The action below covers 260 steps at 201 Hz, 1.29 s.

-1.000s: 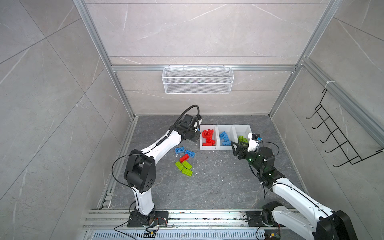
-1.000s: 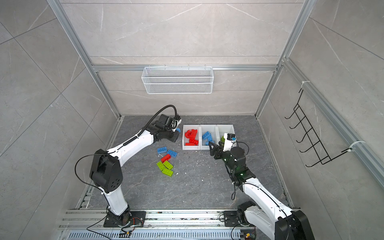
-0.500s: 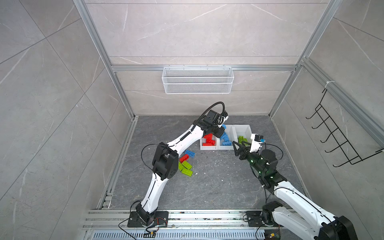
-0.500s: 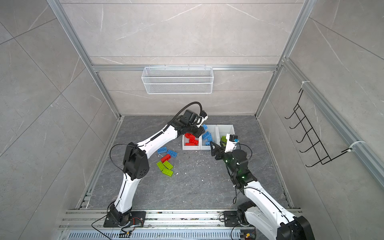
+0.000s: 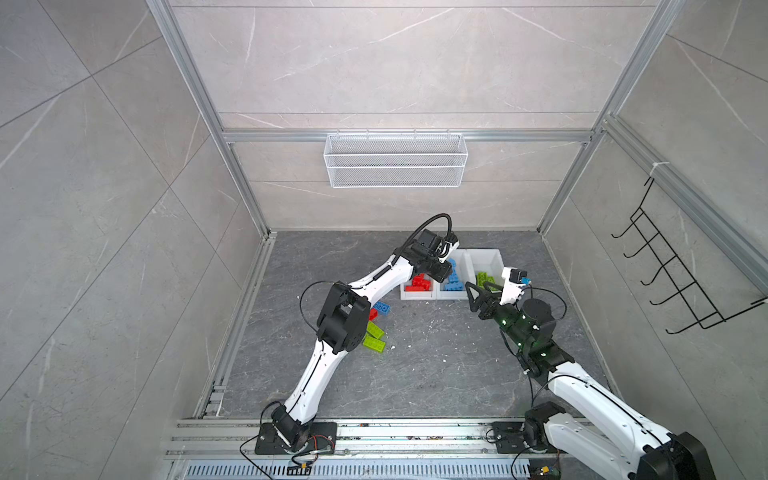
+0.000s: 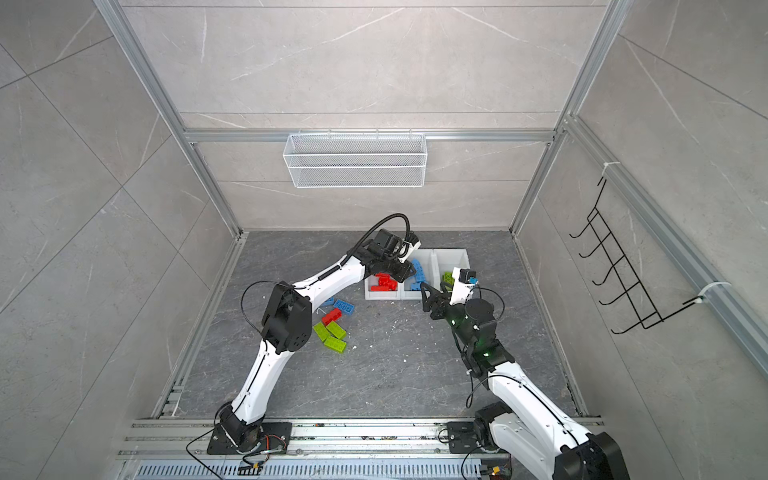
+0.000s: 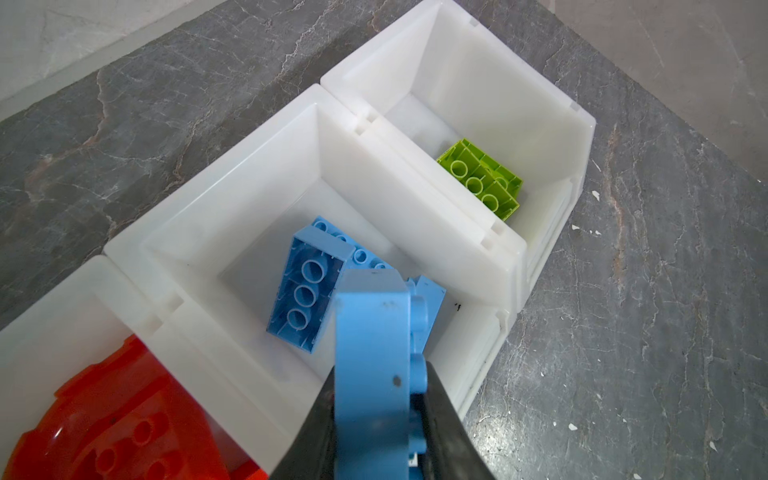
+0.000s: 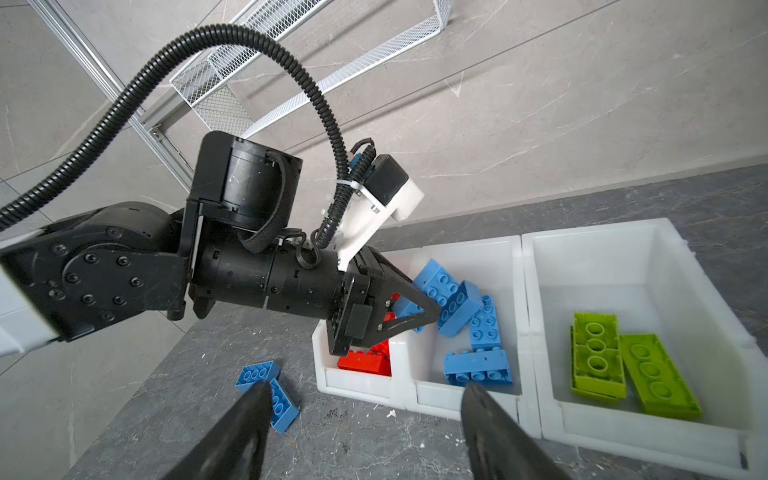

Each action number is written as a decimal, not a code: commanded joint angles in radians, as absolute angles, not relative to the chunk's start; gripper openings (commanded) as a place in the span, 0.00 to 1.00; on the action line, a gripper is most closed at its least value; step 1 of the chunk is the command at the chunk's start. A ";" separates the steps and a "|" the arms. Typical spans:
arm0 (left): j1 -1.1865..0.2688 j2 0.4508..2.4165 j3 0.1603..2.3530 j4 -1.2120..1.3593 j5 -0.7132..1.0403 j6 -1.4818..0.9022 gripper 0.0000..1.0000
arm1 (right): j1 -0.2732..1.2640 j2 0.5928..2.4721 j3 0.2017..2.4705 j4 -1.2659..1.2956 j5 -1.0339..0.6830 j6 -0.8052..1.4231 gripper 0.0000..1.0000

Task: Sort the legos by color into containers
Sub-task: 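Open the left gripper over the blue compartment and withdraw the left arm, then move the right gripper over the pile and grasp a blue brick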

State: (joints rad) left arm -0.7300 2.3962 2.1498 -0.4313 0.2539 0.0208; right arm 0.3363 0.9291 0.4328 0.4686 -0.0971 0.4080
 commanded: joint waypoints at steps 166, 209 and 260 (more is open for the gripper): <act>-0.649 1.498 1.212 -0.182 -0.142 -0.169 0.84 | 0.435 1.157 0.585 0.383 -0.249 0.314 0.73; -0.403 1.290 0.905 -0.037 -0.099 -0.310 0.90 | 0.593 1.286 0.721 0.209 -0.237 0.136 0.74; -0.335 1.195 0.591 0.235 -0.253 -0.292 0.94 | 0.693 1.641 0.983 -0.027 -0.236 -0.024 0.74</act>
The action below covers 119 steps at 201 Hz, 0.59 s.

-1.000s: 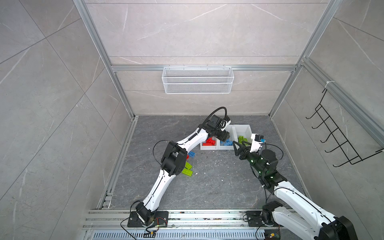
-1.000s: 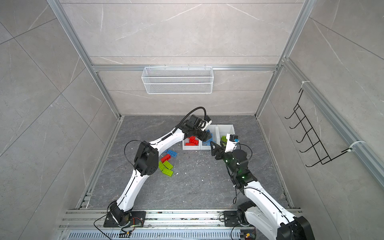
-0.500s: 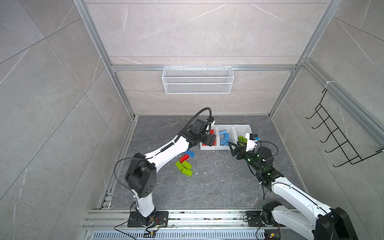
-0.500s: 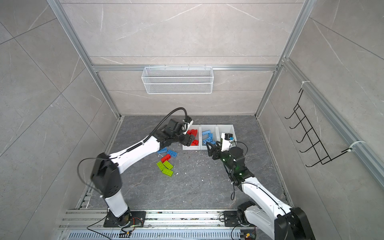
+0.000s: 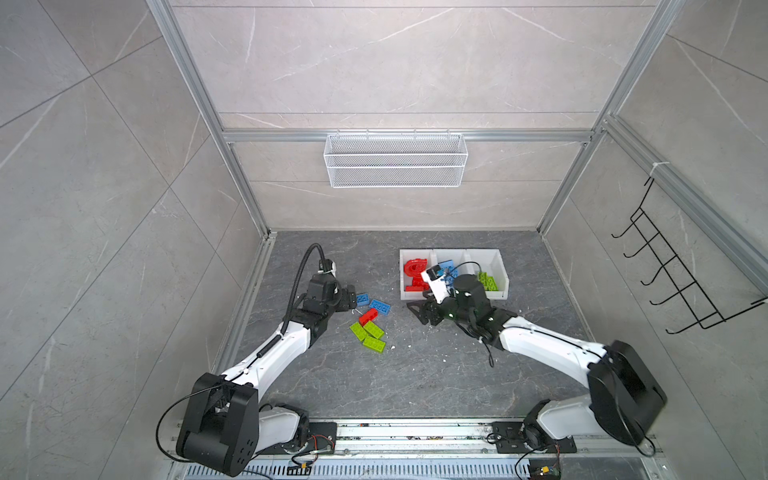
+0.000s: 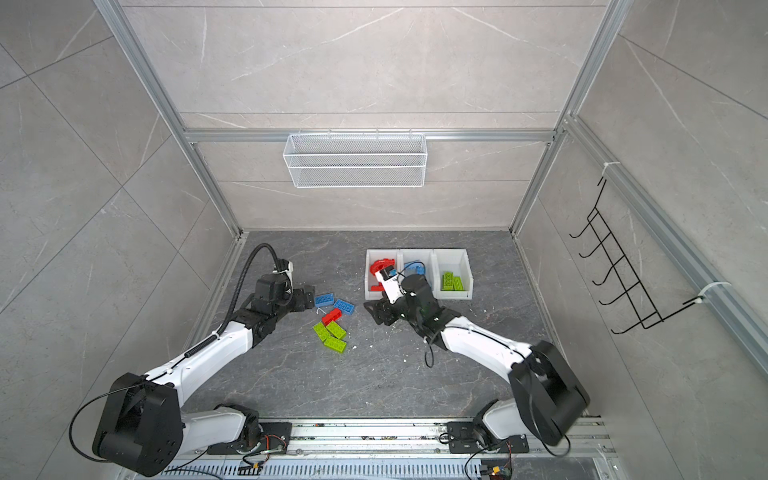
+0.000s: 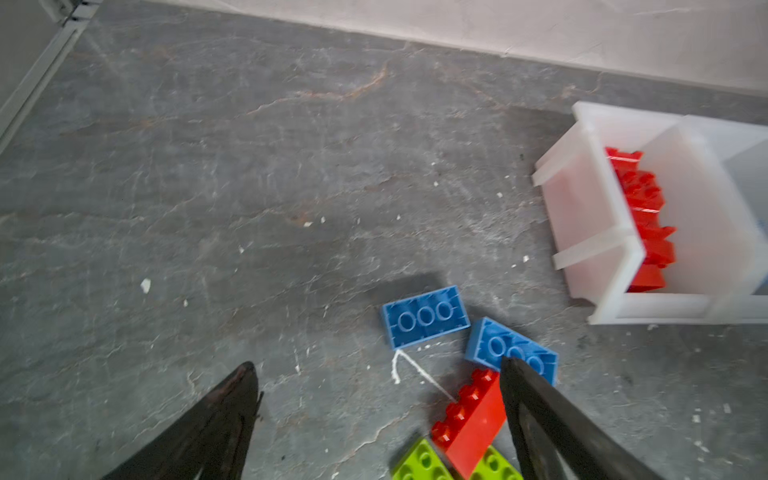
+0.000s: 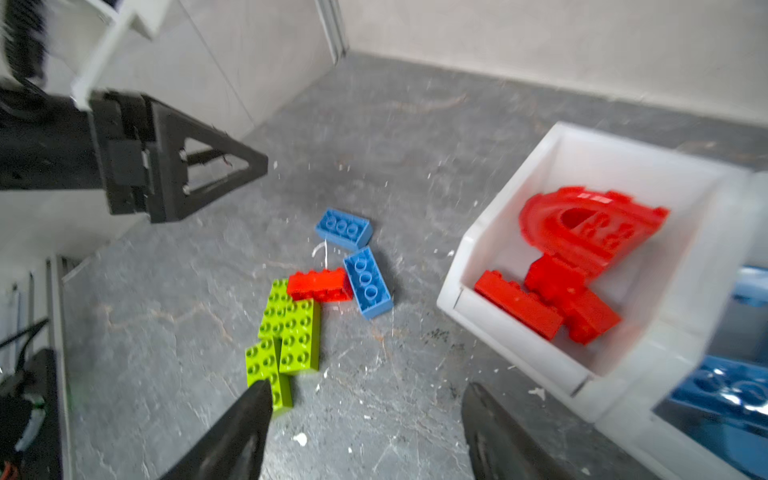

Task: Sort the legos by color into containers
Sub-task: 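Move the right gripper over the pile and grasp a blue brick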

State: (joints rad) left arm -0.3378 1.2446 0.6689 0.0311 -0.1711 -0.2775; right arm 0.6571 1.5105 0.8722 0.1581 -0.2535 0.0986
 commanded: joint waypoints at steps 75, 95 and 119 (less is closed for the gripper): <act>-0.318 1.070 0.400 0.410 -0.344 -0.348 0.98 | 0.728 1.877 1.133 -0.122 -0.143 -0.091 0.74; -0.318 1.090 0.403 0.417 -0.347 -0.354 0.98 | 0.746 1.917 1.174 -0.143 -0.131 -0.100 0.73; -0.318 1.092 0.398 0.428 -0.353 -0.355 0.98 | 0.773 1.954 1.225 -0.157 -0.108 -0.094 0.73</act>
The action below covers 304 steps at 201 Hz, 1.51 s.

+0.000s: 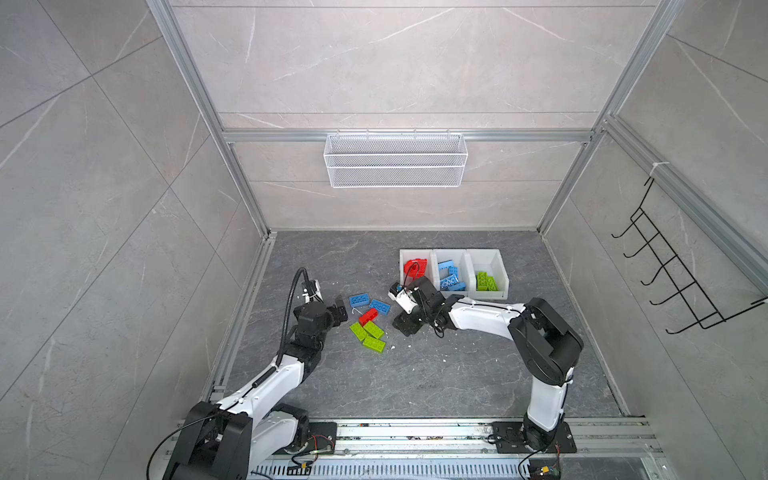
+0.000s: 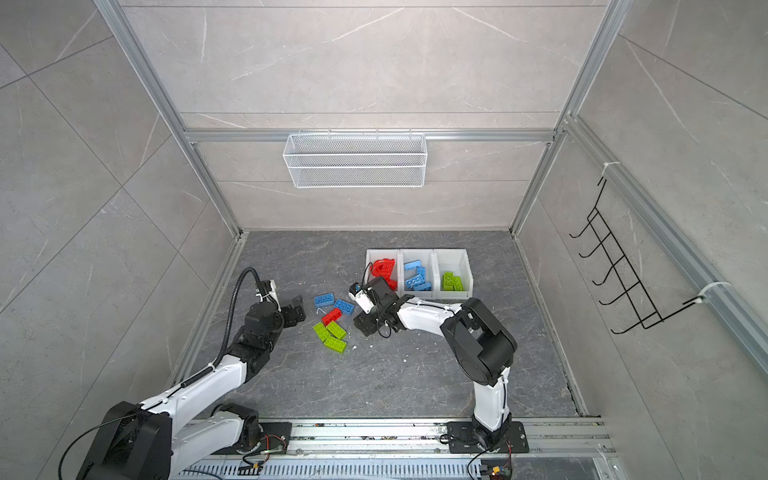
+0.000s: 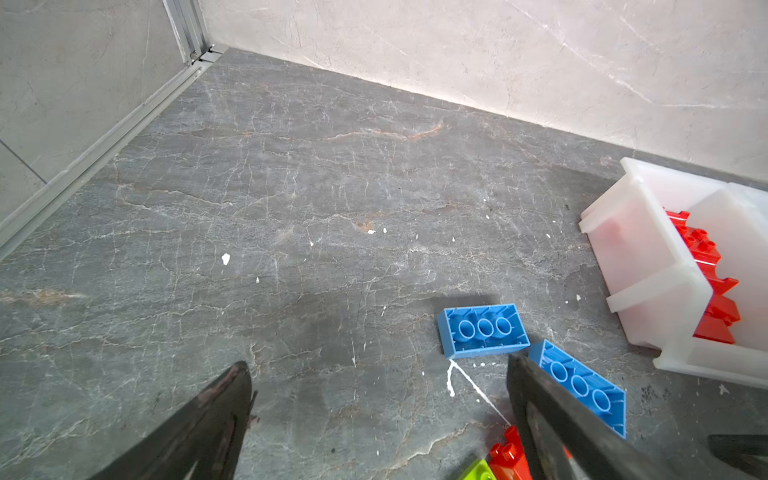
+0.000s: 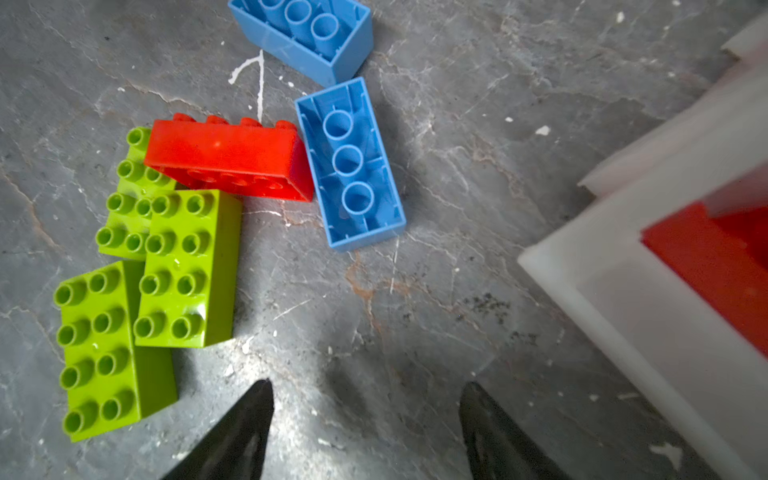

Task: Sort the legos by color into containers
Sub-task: 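Move the right gripper over the pile and grasp a blue brick, then carry the blue brick into the blue compartment and open the right gripper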

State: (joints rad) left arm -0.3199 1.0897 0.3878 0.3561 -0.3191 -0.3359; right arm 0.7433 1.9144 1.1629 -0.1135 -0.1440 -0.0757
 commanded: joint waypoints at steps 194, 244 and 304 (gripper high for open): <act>-0.312 1.036 0.371 0.437 -0.367 -0.364 0.99 | 0.779 2.284 1.721 -0.398 -0.139 -0.129 0.55; -0.311 1.059 0.379 0.434 -0.366 -0.369 0.99 | 0.778 2.295 1.775 -0.443 -0.123 -0.125 0.42; -0.311 1.026 0.359 0.436 -0.376 -0.367 0.99 | 0.778 2.059 1.565 -0.302 -0.080 -0.015 0.28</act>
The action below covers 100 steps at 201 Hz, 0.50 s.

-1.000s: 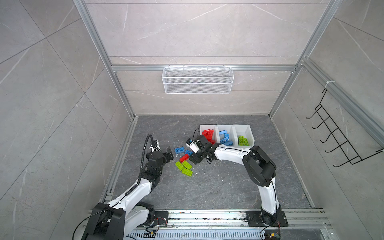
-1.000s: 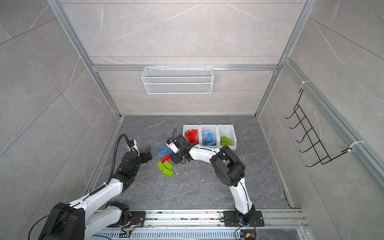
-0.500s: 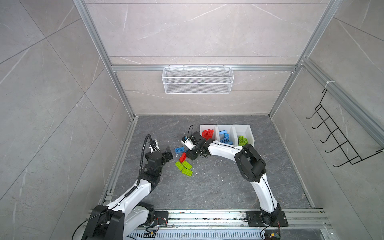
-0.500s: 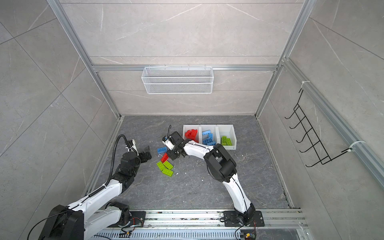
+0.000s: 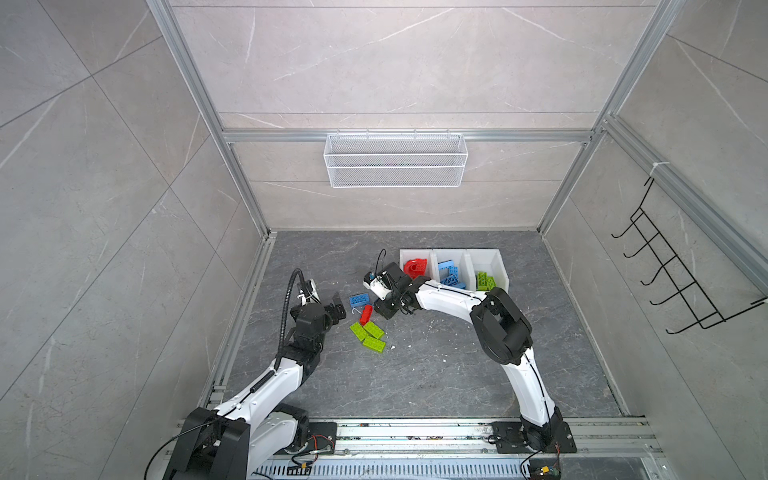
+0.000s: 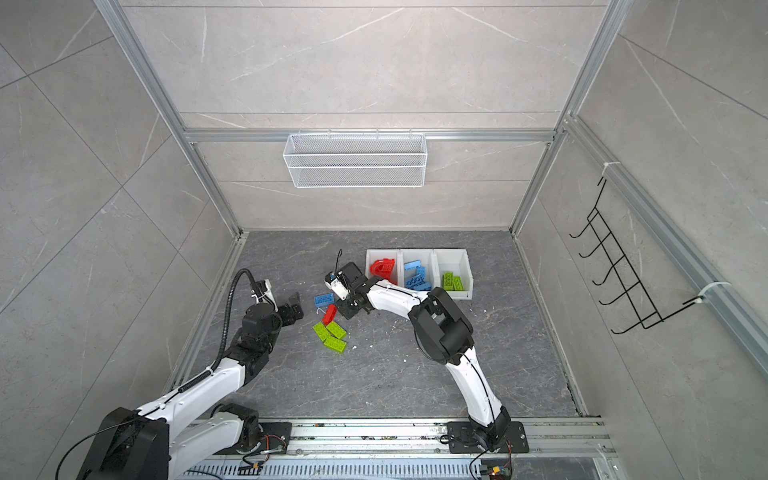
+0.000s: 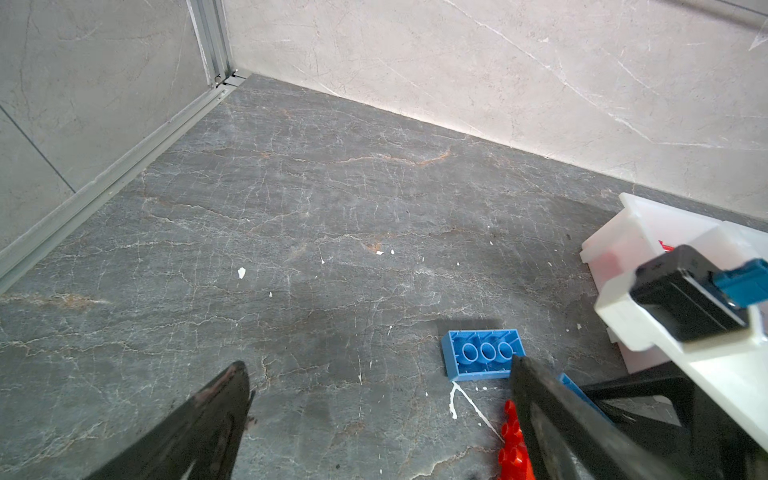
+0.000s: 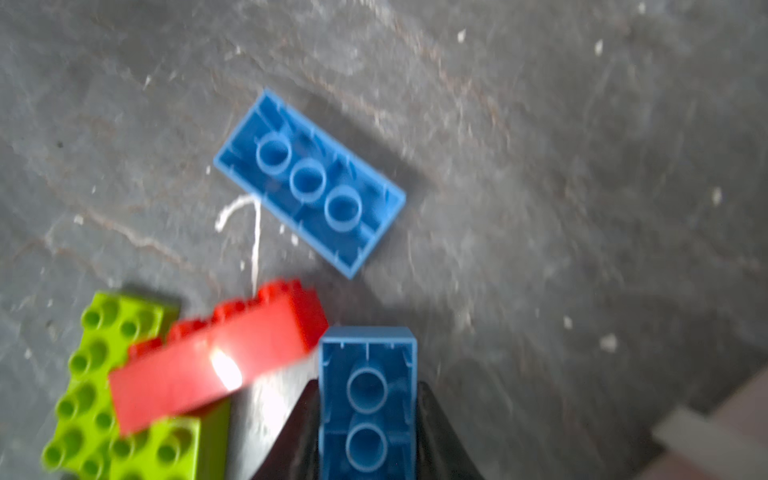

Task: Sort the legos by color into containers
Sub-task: 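Carry the blue brick into the blue compartment and open the right gripper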

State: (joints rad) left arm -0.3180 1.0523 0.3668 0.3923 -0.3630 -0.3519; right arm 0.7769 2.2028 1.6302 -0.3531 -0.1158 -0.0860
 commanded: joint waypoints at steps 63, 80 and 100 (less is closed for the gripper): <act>-0.311 1.063 0.378 0.417 -0.342 -0.365 0.99 | 0.596 1.671 1.323 -0.292 -0.078 0.132 0.24; -0.311 1.077 0.387 0.413 -0.334 -0.363 1.00 | 0.493 1.619 1.297 -0.316 -0.098 0.140 0.24; -0.311 1.079 0.398 0.399 -0.336 -0.357 0.99 | 0.409 1.612 1.305 -0.355 -0.095 0.134 0.24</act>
